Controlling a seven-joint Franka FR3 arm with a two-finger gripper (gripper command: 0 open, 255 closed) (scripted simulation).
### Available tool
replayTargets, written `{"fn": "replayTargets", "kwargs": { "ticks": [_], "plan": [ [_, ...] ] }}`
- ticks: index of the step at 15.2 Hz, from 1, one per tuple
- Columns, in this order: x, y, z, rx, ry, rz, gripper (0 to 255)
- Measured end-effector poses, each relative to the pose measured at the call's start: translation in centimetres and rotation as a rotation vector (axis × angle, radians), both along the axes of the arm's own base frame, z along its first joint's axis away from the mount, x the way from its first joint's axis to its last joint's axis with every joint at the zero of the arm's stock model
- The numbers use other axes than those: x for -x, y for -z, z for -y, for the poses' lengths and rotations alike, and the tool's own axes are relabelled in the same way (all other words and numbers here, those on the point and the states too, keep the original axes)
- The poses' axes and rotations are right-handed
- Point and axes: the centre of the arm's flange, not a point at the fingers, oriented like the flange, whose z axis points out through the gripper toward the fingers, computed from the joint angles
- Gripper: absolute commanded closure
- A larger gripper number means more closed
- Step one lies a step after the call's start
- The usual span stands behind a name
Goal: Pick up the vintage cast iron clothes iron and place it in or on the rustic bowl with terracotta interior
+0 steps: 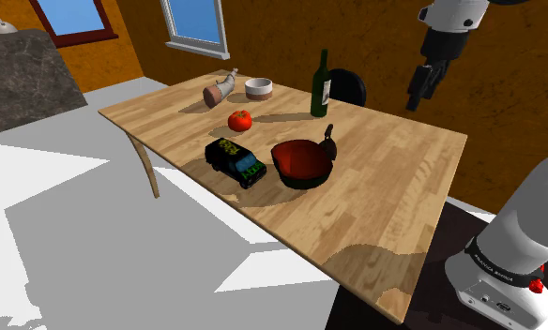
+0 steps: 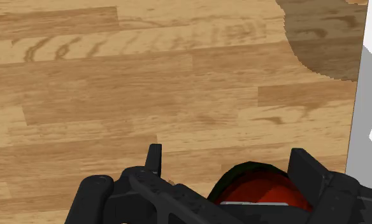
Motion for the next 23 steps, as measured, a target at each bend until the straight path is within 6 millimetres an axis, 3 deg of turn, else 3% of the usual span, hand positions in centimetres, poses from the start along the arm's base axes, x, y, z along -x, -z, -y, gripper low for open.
{"fn": "replayTargets", "kwargs": {
  "ticks": [3,9,16,23],
  "plan": [
    [-1.0,1.1,-0.5,0.011,0.029,0.010,0],
    [-5.1,6.7,-3.0,0.066,0.168,0.066,0],
    [-11.2,12.9,-4.9,0.131,0.339,0.138,0],
    [-18.2,19.0,-5.0,0.194,0.510,0.208,0]
  ]
}}
